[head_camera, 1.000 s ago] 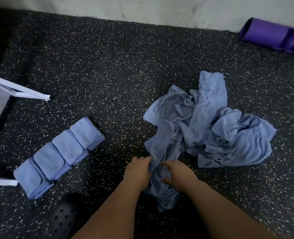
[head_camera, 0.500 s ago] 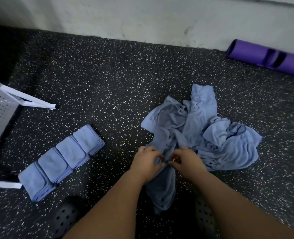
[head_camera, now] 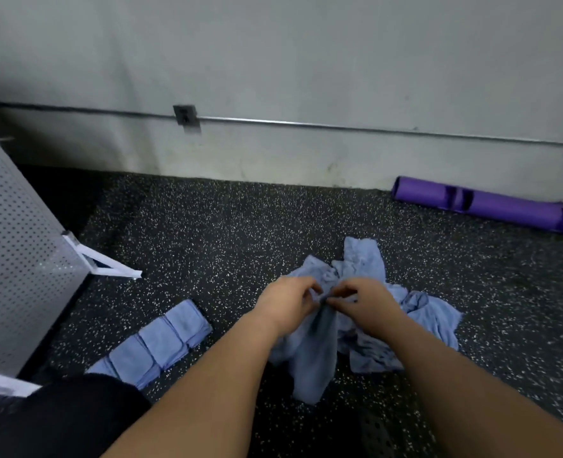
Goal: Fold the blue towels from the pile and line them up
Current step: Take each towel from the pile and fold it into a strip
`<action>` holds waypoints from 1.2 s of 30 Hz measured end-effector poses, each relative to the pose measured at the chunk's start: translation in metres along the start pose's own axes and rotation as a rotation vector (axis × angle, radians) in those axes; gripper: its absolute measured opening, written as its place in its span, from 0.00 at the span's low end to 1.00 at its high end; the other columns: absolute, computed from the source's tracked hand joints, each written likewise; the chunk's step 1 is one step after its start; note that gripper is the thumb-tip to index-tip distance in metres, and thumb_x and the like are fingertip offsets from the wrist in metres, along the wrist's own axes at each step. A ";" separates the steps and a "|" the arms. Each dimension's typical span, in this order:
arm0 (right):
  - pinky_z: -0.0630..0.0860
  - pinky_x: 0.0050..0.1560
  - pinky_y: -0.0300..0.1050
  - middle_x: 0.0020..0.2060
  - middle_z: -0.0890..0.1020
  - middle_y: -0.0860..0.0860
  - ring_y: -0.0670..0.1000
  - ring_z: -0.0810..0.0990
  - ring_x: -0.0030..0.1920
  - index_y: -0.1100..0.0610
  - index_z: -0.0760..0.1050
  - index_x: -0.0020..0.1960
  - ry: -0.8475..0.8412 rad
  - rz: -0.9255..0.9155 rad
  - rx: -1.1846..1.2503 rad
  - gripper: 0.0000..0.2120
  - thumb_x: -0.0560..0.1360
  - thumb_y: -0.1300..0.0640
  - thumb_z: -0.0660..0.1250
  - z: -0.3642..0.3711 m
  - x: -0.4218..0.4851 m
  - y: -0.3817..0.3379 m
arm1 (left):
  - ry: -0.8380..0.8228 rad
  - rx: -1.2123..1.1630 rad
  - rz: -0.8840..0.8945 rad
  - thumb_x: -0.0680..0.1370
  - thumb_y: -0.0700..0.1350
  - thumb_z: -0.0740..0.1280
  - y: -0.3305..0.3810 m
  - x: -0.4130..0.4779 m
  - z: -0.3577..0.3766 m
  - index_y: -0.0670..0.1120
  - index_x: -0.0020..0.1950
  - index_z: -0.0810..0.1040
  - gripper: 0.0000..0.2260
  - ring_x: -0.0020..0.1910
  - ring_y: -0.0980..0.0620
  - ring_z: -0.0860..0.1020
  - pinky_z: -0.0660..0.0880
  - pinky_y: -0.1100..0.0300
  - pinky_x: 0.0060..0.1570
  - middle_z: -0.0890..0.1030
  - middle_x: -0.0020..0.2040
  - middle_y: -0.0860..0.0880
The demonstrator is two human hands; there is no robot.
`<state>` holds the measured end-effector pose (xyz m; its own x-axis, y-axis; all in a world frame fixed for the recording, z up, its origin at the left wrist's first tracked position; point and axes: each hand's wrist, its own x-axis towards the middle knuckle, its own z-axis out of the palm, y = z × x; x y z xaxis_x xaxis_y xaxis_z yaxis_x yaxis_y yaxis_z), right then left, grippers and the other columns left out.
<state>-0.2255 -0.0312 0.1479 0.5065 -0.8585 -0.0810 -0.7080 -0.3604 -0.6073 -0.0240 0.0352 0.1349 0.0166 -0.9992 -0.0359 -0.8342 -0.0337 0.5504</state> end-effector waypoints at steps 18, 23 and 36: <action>0.79 0.50 0.35 0.44 0.88 0.40 0.40 0.85 0.46 0.47 0.86 0.48 0.281 -0.334 0.250 0.04 0.77 0.55 0.77 -0.137 -0.060 -0.122 | 0.374 -0.295 0.264 0.79 0.46 0.75 0.111 -0.052 -0.141 0.53 0.69 0.80 0.18 0.47 0.57 0.82 0.78 0.64 0.52 0.86 0.48 0.56; 0.80 0.50 0.39 0.44 0.88 0.42 0.43 0.86 0.45 0.47 0.86 0.47 0.254 -0.309 0.310 0.04 0.76 0.57 0.78 -0.121 -0.060 -0.114 | 0.347 -0.352 0.180 0.80 0.47 0.75 0.104 -0.053 -0.123 0.52 0.50 0.86 0.00 0.34 0.59 0.78 0.73 0.66 0.38 0.83 0.37 0.56; 0.79 0.42 0.38 0.40 0.84 0.45 0.45 0.82 0.40 0.49 0.79 0.48 0.074 -0.097 0.105 0.04 0.81 0.52 0.71 -0.095 -0.007 -0.076 | 0.649 -0.838 -0.123 0.78 0.42 0.74 0.071 -0.010 -0.131 0.49 0.43 0.86 0.05 0.38 0.54 0.80 0.81 0.53 0.45 0.85 0.39 0.47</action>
<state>-0.2218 -0.0322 0.2694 0.5299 -0.8472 0.0384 -0.6003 -0.4067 -0.6887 -0.0111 0.0398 0.2832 0.5710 -0.7998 0.1853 -0.1661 0.1085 0.9801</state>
